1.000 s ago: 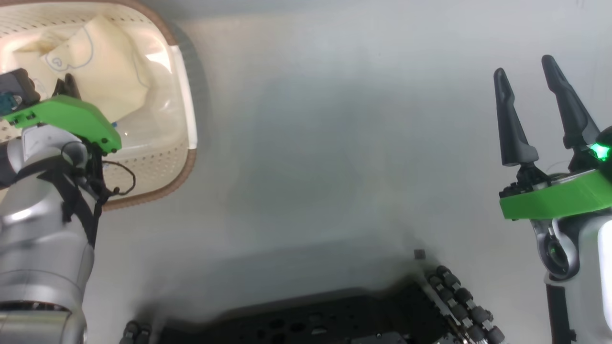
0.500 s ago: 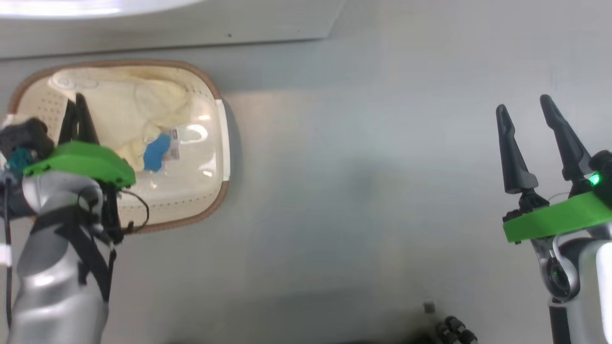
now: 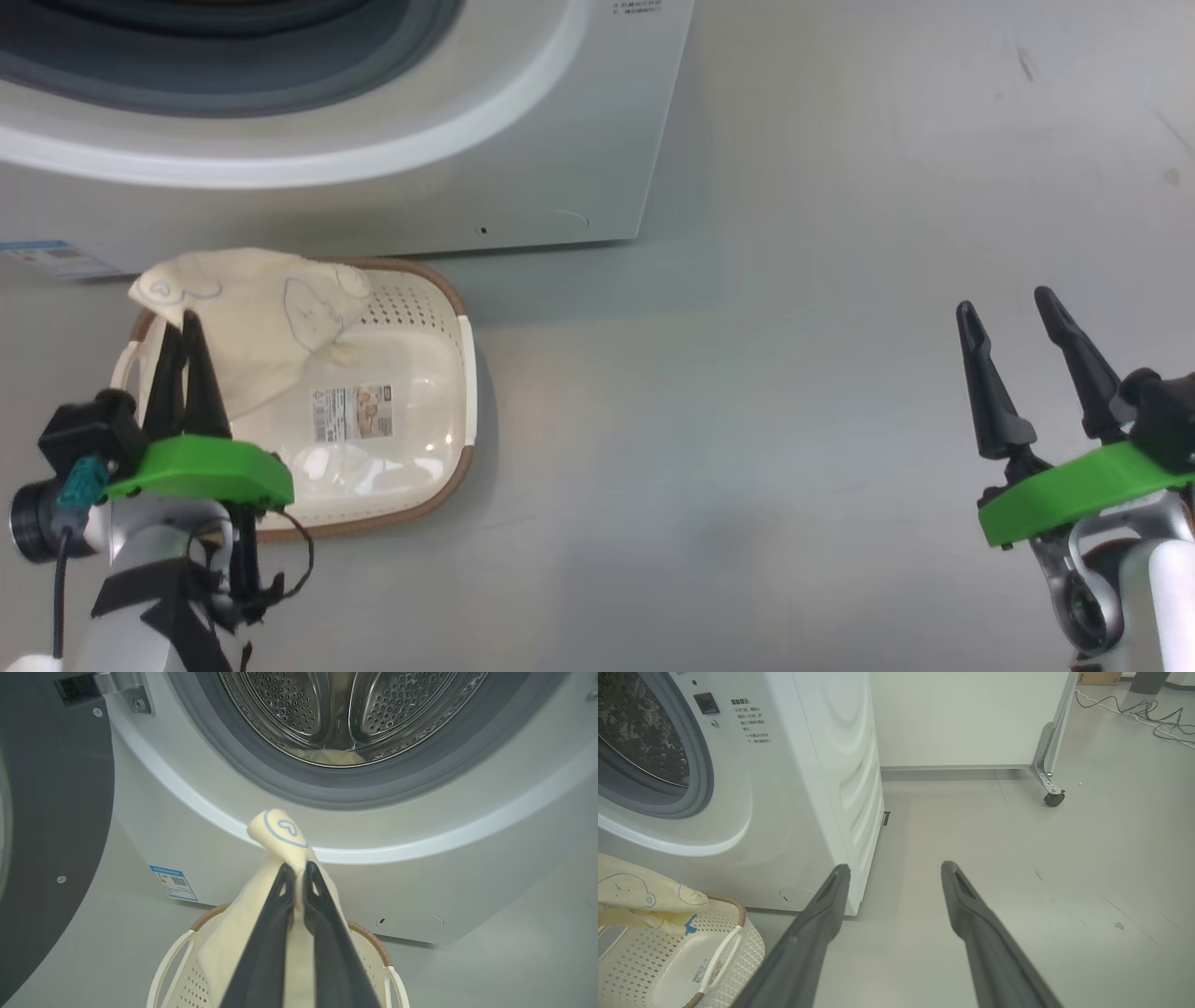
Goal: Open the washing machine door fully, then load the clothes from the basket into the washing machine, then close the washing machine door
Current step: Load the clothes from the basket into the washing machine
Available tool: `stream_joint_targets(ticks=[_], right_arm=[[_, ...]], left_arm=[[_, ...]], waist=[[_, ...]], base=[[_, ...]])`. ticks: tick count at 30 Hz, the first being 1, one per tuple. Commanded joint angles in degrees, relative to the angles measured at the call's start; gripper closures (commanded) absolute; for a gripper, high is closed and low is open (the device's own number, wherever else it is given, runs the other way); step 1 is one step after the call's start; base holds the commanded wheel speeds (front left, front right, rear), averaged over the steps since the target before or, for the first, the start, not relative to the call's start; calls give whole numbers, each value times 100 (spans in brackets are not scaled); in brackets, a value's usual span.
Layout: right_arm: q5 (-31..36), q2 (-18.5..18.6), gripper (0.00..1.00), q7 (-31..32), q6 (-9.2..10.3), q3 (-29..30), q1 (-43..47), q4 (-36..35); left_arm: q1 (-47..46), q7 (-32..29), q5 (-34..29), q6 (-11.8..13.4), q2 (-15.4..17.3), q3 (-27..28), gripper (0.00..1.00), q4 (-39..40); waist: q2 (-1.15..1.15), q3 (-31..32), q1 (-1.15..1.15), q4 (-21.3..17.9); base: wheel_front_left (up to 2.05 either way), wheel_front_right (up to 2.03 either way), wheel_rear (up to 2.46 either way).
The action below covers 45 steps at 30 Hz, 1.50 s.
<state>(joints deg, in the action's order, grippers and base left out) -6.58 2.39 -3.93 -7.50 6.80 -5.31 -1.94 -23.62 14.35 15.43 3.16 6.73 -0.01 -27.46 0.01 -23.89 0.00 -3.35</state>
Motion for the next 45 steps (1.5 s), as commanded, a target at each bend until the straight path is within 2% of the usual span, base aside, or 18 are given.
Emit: stream_joint_targets(ticks=[1,20,31,45], right_arm=[[-44,49,0,14,1,-128,99,-126],[49,49,0,252,1,-167,773,-147],[-11,49,0,320,1,-218,925,-197],[-72,49,0,281,1,-255,937,-139]], left_arm=[[189,64,-63,44,138,235,100,283],[1620,-159,-88,109,2,-11,100,1000],[1855,-356,-73,121,77,-106,100,1296],[1780,-425,-31,122,158,-184,100,1241]], waist=[[-1,438,0,1],[-1,1749,0,166],[-1,1919,0,210],[-1,1906,0,223]], base=[[0,0,0],[0,0,0],[0,0,0],[0,0,0]])
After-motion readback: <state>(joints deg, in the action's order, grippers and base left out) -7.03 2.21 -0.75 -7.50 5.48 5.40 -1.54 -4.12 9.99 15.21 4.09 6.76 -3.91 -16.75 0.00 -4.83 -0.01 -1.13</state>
